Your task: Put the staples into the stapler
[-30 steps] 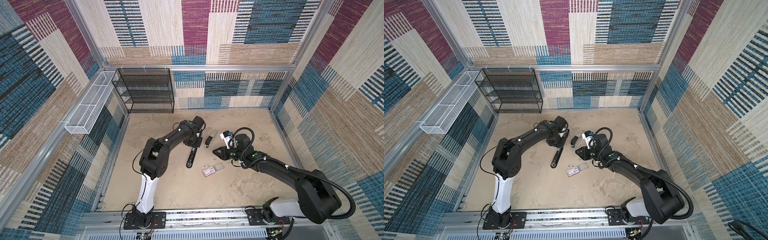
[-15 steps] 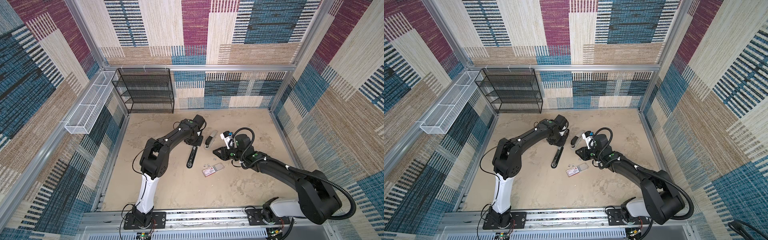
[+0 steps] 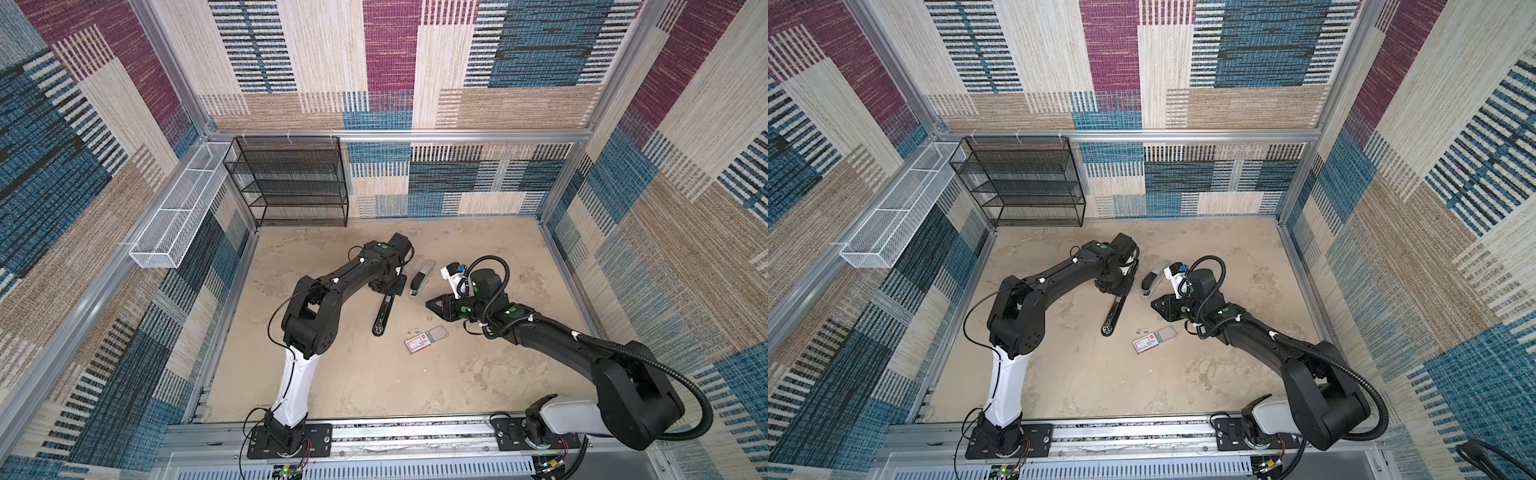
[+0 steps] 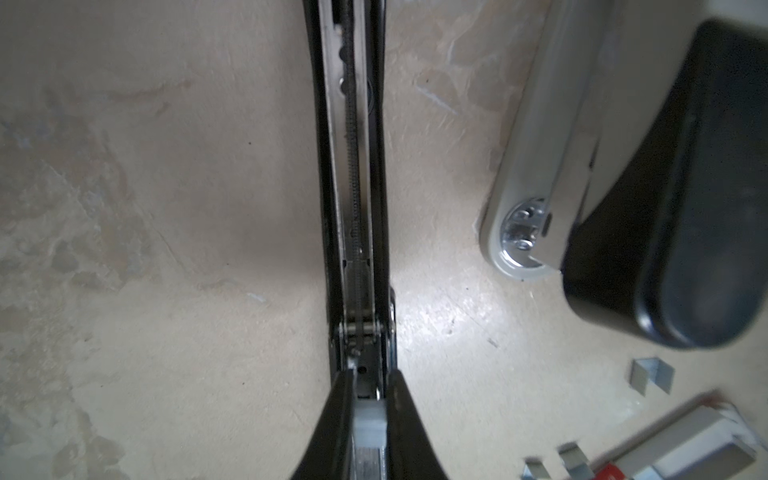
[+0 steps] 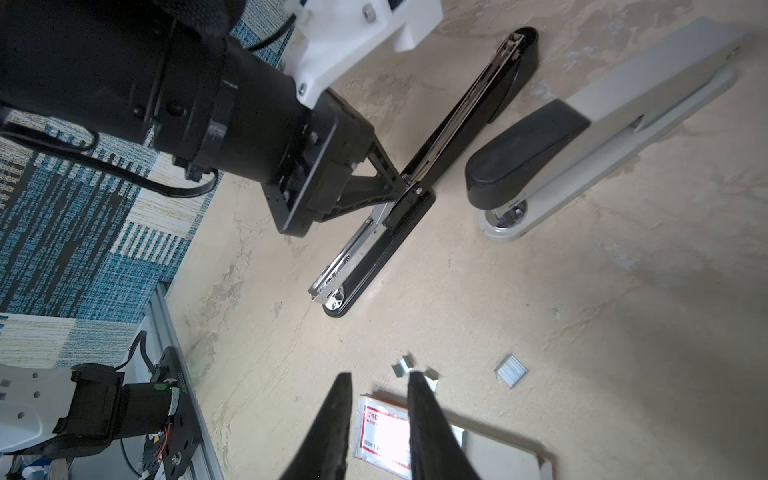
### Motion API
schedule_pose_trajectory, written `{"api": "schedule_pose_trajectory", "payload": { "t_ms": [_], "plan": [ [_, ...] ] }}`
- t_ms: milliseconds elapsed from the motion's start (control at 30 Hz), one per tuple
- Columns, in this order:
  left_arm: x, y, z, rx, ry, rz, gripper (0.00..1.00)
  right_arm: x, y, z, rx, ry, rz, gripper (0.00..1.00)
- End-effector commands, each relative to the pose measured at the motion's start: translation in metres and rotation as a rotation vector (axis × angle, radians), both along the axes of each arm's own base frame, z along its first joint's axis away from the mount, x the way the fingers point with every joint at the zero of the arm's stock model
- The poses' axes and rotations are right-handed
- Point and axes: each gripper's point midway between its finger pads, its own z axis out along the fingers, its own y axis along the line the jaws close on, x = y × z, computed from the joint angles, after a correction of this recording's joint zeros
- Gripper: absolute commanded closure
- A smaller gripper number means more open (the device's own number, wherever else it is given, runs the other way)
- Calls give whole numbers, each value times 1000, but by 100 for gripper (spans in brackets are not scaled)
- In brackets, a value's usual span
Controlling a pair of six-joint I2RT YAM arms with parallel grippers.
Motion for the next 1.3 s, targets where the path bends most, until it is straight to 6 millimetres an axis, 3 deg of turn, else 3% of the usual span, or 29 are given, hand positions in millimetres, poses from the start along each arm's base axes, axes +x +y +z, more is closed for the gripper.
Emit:
{"api": "schedule_pose_trajectory", "payload": {
  "t_ms": [0, 233, 533, 800, 1267],
  "plan": [
    [-2, 6, 3, 23, -3, 15, 91, 3, 4, 10, 24, -34, 11, 73],
    [1, 6, 16, 15, -32, 16, 91, 3, 4, 12, 27, -36, 14, 73],
    [-7, 5, -1, 19, 16, 23, 91, 1, 3, 8, 22, -29, 11, 73],
    [-2, 2, 10, 14, -14, 14, 91, 1, 4, 9, 33, -29, 14, 73],
    [-6, 1, 3, 23, 3, 18, 91, -2, 2, 7, 30, -31, 11, 73]
  ]
}}
